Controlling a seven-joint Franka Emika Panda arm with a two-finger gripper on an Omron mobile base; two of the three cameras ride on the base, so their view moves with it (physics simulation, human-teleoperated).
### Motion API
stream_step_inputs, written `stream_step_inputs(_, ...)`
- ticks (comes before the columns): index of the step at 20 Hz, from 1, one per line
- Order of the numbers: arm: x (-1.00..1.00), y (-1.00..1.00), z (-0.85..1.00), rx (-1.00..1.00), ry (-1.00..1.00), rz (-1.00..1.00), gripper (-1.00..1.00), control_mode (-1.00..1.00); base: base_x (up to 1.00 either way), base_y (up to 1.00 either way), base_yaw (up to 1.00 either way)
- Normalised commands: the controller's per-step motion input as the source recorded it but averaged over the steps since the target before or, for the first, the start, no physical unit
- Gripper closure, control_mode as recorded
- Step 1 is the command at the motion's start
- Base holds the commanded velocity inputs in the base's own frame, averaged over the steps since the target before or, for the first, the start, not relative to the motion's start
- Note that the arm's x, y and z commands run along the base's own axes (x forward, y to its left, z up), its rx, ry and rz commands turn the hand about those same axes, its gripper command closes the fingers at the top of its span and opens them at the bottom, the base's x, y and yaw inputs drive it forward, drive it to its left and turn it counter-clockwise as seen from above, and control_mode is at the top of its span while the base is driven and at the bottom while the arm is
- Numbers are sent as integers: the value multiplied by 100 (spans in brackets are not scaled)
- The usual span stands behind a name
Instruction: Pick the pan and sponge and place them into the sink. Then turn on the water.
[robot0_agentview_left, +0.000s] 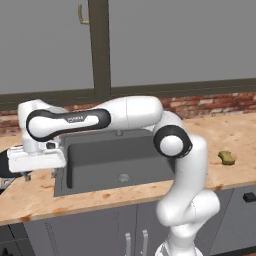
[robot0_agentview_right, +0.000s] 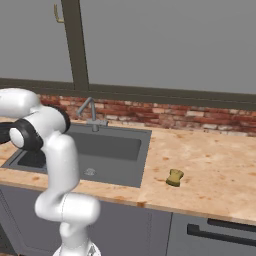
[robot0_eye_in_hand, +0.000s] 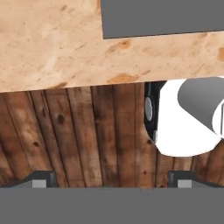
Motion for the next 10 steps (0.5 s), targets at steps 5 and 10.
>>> stream_step_inputs(5,0,24,0,-6,5,-1,-100,-100,0,0,0)
stream_step_inputs(10,0,23,-1,-4,3,-5,-100,-100,0,0,0)
